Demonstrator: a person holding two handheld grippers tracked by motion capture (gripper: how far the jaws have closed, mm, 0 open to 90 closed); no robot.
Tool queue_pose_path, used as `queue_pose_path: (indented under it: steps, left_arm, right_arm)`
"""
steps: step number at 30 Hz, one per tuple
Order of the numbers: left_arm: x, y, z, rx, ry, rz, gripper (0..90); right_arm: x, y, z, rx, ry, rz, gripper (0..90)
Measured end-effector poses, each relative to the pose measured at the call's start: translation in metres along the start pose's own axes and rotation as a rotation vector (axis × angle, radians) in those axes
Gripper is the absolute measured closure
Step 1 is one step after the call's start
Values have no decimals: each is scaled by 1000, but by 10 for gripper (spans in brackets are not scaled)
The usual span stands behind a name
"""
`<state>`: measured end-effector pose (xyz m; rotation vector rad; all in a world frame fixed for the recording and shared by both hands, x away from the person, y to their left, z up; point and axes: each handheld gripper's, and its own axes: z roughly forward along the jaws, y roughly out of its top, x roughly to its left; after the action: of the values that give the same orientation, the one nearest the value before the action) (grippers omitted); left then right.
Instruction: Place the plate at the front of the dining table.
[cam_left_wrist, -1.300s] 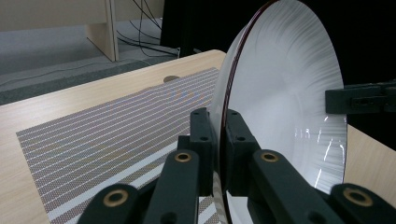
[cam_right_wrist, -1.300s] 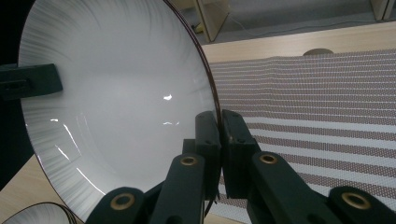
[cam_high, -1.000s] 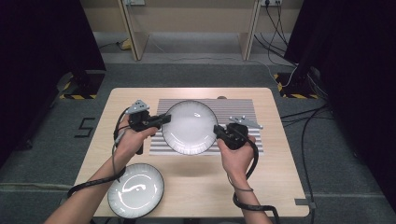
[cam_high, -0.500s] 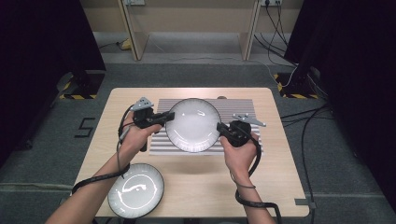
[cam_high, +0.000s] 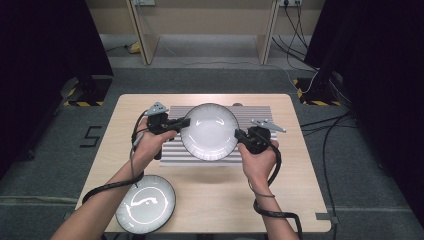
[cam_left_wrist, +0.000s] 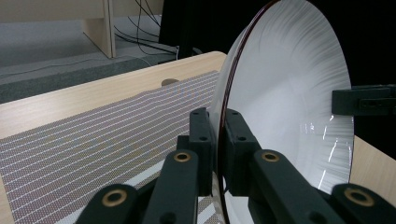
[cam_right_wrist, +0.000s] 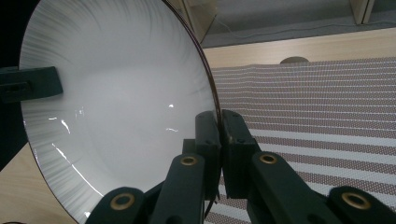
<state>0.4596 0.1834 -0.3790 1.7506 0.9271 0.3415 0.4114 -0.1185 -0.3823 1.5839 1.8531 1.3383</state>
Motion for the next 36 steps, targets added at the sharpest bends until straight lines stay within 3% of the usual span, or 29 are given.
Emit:
queue_pose_path:
  steps: [36]
  left_arm:
    - [17, 10, 33, 10, -6, -40, 836]
  right_arm:
    - [-19, 17, 23, 23, -22, 26, 868]
